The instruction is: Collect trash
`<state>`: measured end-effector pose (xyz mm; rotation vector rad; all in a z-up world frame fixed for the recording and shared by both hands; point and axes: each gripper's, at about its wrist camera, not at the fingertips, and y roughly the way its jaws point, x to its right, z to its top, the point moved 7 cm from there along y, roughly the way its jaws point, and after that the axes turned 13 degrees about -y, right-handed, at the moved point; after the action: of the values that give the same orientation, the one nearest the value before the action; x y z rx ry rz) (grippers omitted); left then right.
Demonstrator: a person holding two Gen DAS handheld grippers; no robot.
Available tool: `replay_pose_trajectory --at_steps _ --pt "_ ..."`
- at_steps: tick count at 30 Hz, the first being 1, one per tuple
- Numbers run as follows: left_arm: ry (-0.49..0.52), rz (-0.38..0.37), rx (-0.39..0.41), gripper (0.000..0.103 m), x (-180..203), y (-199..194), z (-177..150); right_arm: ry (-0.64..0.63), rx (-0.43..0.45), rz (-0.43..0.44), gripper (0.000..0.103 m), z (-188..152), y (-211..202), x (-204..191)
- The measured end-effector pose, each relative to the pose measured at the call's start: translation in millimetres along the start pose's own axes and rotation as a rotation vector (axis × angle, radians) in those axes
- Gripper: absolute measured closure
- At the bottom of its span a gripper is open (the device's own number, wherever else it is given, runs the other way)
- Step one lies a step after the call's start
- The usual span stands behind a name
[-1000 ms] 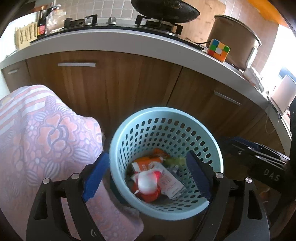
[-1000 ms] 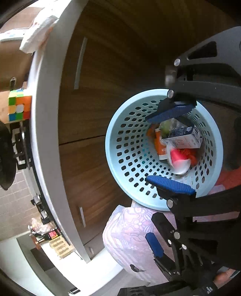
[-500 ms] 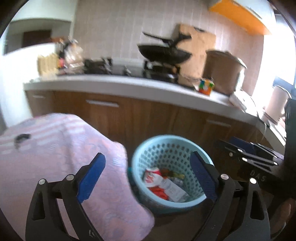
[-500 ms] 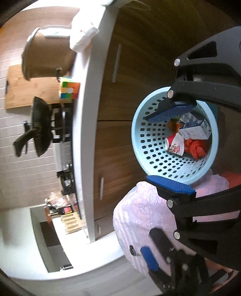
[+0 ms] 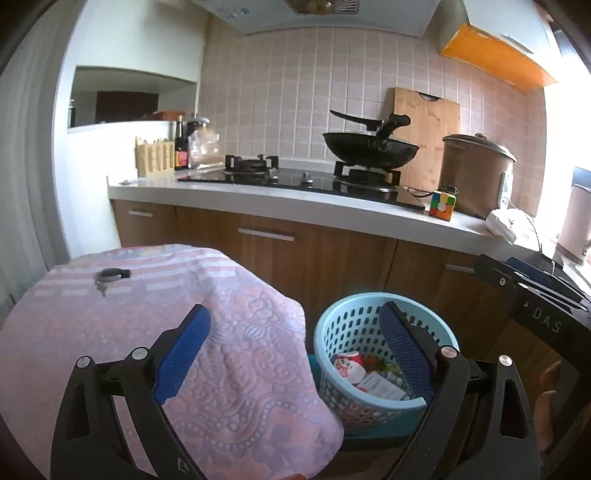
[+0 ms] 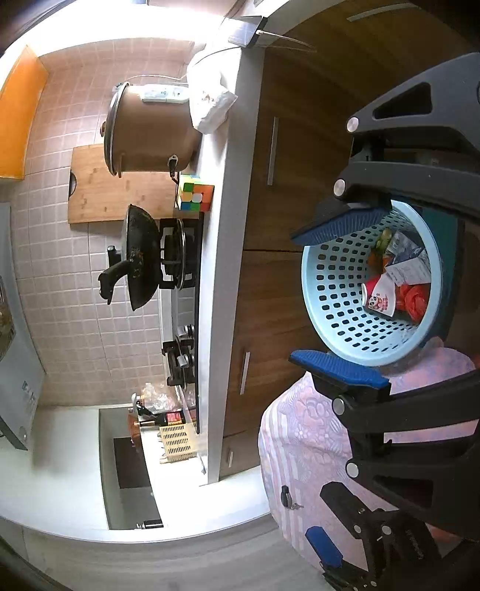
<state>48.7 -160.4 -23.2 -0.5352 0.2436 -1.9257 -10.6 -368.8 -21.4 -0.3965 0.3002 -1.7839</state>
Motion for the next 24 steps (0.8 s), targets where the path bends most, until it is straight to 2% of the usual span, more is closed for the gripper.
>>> replay_pose_trajectory --at_steps 18,24 --pt "-0.023 -0.018 0.006 0.011 -6.6 -21.4 -8.9 -0.026 -0.002 -0.035 0.048 -13.1 -10.6 -8.5" --pt "-0.047 -0.052 -0.008 0.011 -6.4 -25.3 -7.3 -0.020 -0.003 -0.041 0.048 -13.4 -11.3 -6.6"
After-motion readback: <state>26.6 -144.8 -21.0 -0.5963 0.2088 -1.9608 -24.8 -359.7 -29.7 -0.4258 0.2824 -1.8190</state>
